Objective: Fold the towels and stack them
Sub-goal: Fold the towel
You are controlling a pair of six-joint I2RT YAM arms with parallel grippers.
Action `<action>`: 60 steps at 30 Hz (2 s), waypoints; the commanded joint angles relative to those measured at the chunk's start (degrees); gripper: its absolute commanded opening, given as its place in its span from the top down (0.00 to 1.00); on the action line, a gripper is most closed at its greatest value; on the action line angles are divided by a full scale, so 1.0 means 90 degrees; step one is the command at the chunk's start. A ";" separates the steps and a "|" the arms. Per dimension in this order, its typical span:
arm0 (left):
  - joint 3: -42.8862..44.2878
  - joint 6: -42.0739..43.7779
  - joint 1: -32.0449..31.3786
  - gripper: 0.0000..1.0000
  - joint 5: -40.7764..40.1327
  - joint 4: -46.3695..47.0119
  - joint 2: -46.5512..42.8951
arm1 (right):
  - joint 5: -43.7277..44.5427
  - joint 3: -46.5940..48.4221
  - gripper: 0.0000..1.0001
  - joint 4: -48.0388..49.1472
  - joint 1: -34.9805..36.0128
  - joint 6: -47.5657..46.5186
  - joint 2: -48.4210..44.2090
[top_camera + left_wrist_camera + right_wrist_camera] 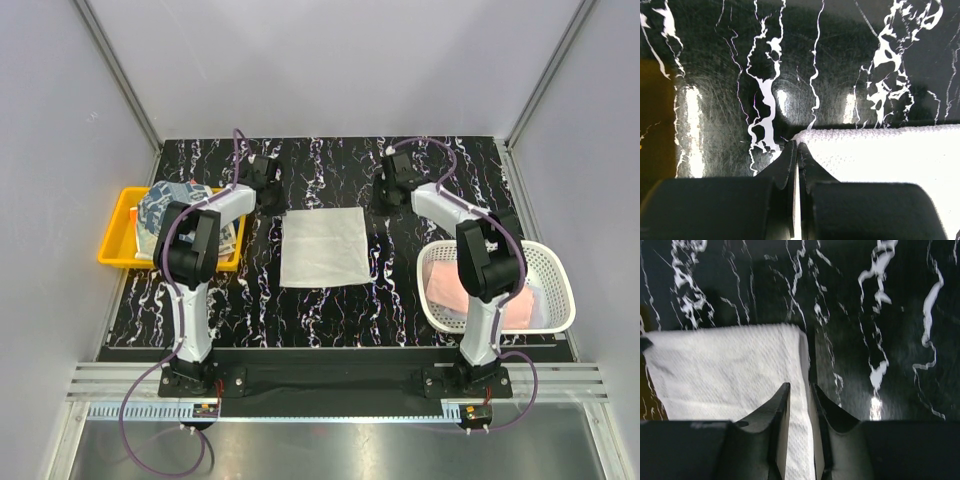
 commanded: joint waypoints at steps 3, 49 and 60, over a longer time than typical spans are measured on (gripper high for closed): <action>0.0341 0.0092 0.0064 1.00 0.0216 0.0008 0.0132 | 0.0282 0.1012 0.68 -0.0133 -0.0023 -0.0369 0.0810; 0.0849 0.0111 0.0143 0.69 0.0197 -0.0393 0.0552 | 0.0029 0.2106 0.65 -0.0103 -0.0033 -0.0496 0.2003; 0.0907 0.0121 0.0152 0.72 -0.0076 -0.0451 0.0582 | 0.0117 0.2195 0.85 -0.0182 -0.0033 -0.0603 0.2052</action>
